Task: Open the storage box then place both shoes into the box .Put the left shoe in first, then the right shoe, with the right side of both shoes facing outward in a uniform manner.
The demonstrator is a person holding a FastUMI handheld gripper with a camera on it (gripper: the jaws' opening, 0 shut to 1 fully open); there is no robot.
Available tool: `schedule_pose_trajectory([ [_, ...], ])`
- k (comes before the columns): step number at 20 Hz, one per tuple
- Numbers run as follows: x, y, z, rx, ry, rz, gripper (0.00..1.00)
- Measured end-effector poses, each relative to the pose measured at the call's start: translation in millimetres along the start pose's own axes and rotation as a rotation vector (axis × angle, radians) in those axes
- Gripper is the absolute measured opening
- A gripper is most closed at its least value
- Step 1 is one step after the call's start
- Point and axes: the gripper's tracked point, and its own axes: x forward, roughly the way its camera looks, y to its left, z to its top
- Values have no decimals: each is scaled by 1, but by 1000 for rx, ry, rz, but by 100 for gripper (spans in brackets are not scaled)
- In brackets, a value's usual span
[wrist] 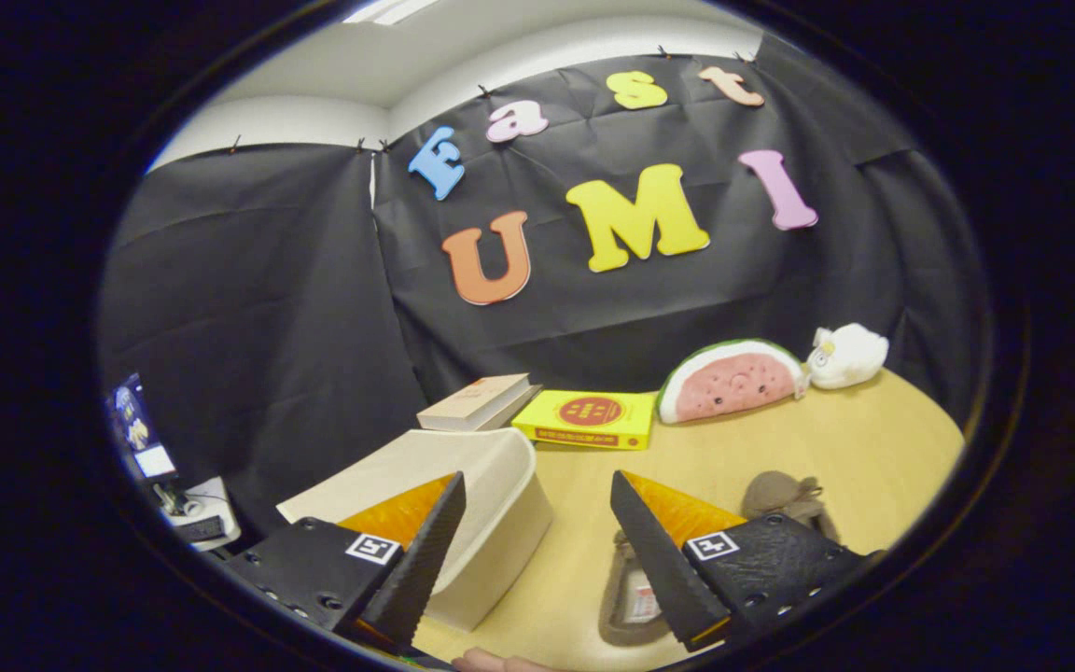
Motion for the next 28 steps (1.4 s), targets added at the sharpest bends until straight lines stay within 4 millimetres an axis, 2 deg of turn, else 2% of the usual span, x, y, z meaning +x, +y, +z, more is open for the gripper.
schedule_pose_trajectory([
  [3,34,7,-9,106,43,108,95],
  [7,63,14,-22,313,119,251,95],
  [10,73,19,-27,450,172,338,95],
  [15,91,24,-48,540,265,395,95],
  [18,89,36,-54,647,318,471,95],
  [19,89,37,-54,678,331,482,92],
  [22,86,34,-52,704,343,466,74],
  [23,93,36,-50,708,349,458,68],
  [24,82,34,-52,697,357,451,63],
  [28,75,24,-43,679,342,379,40],
])
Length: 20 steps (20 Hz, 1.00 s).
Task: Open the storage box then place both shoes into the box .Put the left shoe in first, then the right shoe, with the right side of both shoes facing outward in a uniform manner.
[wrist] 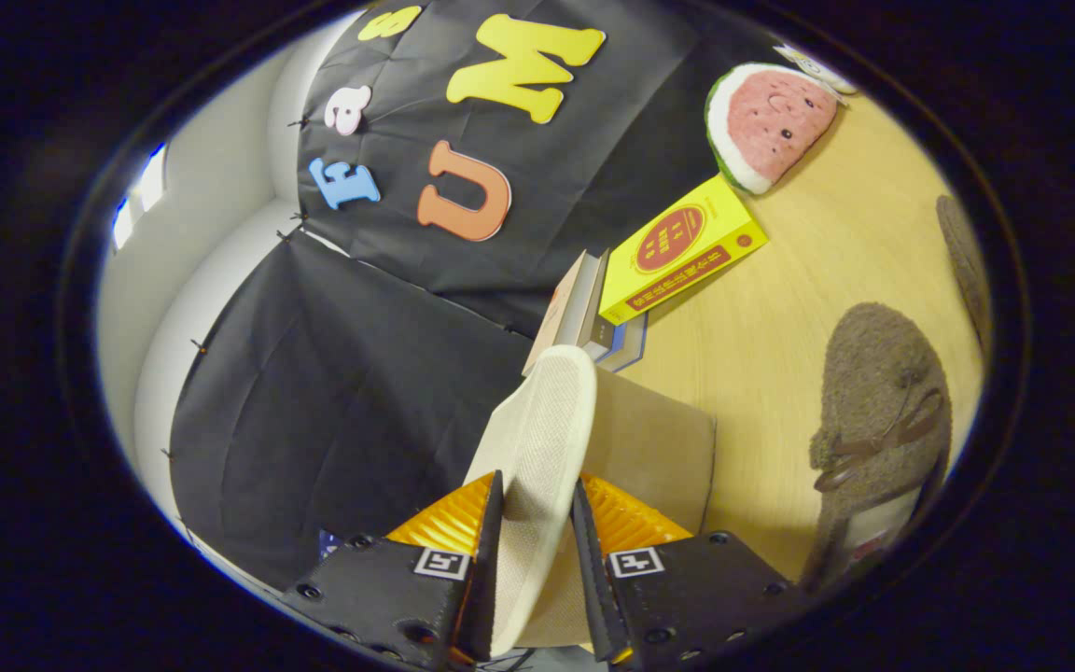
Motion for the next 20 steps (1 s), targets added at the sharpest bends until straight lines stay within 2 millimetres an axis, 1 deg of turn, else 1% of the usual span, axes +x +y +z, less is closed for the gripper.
schedule_pose_trajectory([
  [1,-7,6,3,11,-1,6,33],
  [2,-7,12,4,12,-5,3,21],
  [4,-11,20,6,-38,-13,-20,14],
  [5,-10,23,5,-68,-14,-52,12],
  [6,-9,24,9,-75,-16,-69,8],
  [7,-16,29,12,-82,-21,-82,4],
  [8,-11,38,10,-81,-30,-94,4],
  [9,-12,49,12,-80,-36,-93,4],
  [11,-14,73,16,-87,-51,-92,4],
  [14,-11,113,18,-125,-64,-102,4],
  [17,1,153,18,-142,-69,-110,4],
  [20,21,190,13,-195,-66,-126,4],
])
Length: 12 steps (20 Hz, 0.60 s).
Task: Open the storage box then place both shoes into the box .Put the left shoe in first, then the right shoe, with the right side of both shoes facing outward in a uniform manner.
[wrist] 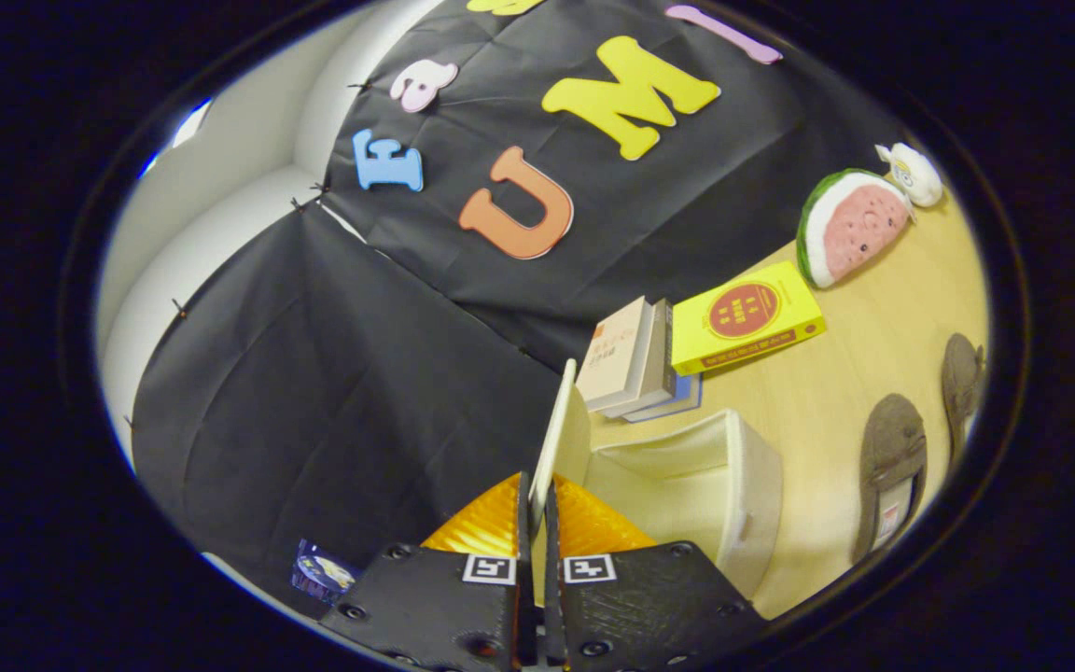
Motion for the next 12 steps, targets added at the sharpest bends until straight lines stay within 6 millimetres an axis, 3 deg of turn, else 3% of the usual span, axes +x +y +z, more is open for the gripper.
schedule_pose_trajectory([
  [5,35,62,-7,-92,5,2,7],
  [9,74,101,-27,-180,32,13,15],
  [11,89,119,-35,-251,25,8,21],
  [12,94,128,-39,-295,27,14,31],
])
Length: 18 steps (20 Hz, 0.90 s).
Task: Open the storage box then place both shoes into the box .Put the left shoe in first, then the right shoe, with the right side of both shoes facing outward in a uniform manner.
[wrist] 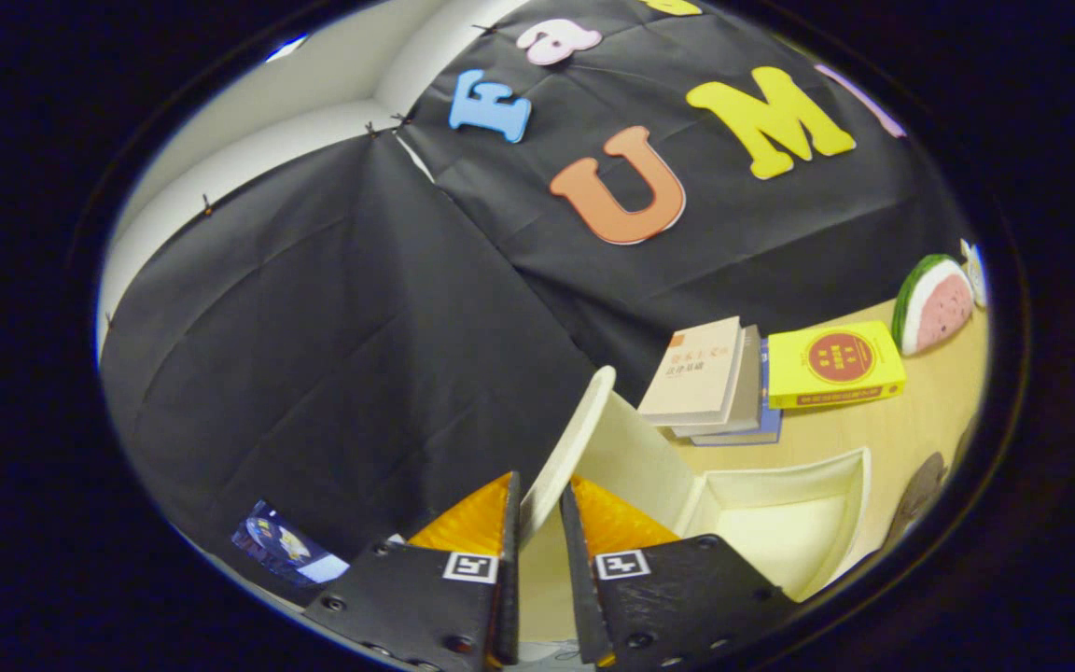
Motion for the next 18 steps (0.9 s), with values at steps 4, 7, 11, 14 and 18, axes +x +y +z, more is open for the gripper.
schedule_pose_trajectory([
  [4,5,28,-4,-144,-24,12,72],
  [7,-5,36,-6,-206,-37,-7,94],
  [11,-26,25,-7,-215,-53,-45,95],
  [14,-52,-9,-4,-276,-75,-131,95],
  [18,-90,-78,-10,-299,-78,-254,95],
])
